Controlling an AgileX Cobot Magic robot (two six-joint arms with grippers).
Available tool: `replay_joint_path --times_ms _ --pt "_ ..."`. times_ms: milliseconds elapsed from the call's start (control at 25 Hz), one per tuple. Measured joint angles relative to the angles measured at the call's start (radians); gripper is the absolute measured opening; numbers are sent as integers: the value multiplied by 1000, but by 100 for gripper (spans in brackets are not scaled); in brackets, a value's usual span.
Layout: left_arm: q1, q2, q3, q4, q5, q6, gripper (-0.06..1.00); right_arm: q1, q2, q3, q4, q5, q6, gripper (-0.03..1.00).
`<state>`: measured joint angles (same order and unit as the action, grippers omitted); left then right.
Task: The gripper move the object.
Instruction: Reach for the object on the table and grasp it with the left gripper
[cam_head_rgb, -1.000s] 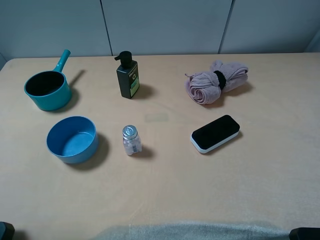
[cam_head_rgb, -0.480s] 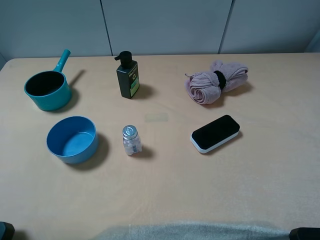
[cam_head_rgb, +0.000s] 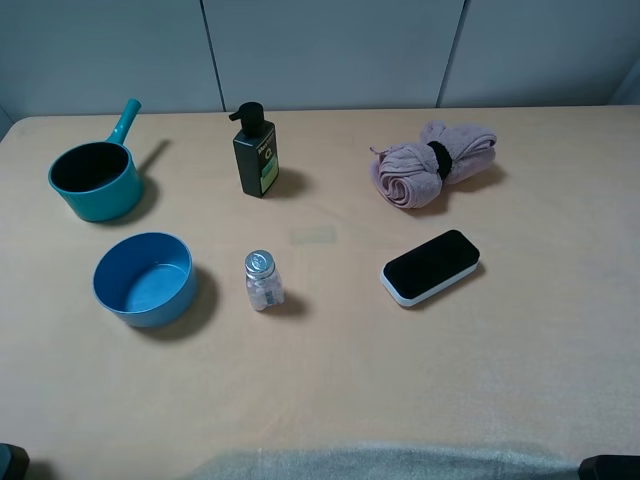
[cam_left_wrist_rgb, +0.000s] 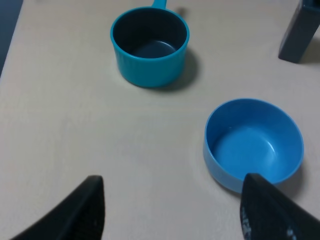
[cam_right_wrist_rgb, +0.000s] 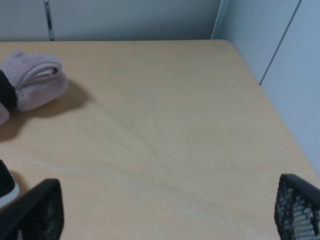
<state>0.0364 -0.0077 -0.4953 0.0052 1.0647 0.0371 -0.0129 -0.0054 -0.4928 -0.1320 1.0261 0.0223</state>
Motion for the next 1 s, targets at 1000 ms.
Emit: replay_joint_path --times_ms 1000 --pt "0 782 -60 1 -187 32 65 0 0 0 0 0 0 64"
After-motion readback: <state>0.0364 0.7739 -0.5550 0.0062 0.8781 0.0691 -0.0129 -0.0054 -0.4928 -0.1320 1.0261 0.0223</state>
